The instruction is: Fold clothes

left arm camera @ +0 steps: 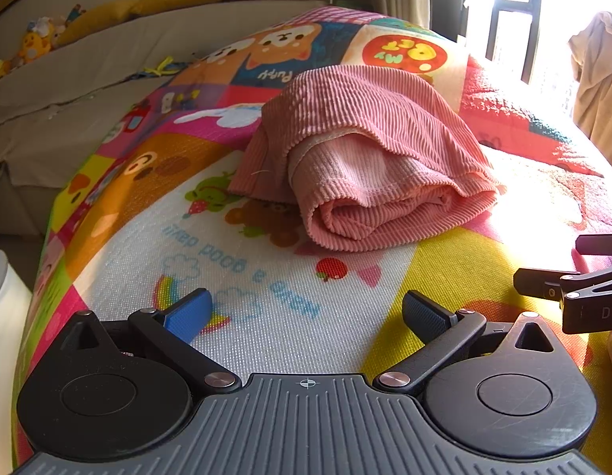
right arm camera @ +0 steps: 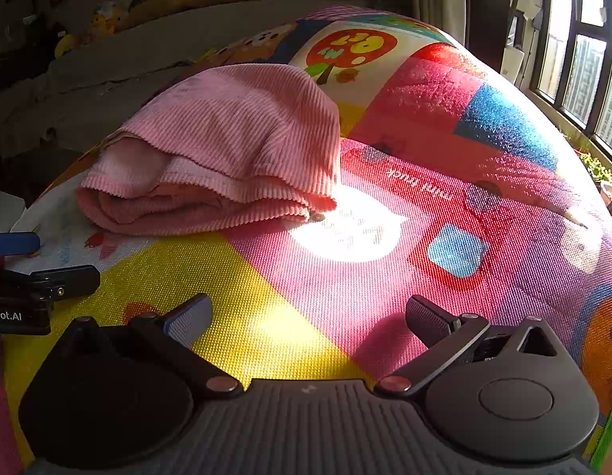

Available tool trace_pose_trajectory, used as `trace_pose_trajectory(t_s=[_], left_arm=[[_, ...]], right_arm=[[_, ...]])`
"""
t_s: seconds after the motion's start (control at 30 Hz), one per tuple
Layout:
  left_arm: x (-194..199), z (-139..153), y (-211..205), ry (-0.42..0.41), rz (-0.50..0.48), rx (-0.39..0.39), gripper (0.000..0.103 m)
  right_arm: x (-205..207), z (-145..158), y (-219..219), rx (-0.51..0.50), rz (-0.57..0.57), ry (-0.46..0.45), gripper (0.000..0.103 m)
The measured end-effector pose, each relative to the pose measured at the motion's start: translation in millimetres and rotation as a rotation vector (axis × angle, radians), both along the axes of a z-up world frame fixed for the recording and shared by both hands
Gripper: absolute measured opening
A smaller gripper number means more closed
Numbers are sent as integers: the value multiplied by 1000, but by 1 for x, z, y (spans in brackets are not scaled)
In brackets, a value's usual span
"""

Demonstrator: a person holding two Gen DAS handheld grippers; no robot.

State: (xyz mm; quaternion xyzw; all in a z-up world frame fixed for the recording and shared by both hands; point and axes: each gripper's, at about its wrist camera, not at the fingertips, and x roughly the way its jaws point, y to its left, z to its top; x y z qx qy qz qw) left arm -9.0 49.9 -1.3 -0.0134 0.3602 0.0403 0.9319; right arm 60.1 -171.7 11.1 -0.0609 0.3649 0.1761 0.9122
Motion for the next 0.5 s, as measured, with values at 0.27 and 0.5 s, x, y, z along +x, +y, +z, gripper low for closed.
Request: trace_pose_trajectory(t_s=[0.27,0.5], left_arm=[[-1,0,1,2,6,-2,103],[-1,0,3,4,9,-8,103]], right_arm=[[1,0,0,-1,0,2,103],[1,0,4,-3,-2,3,103]])
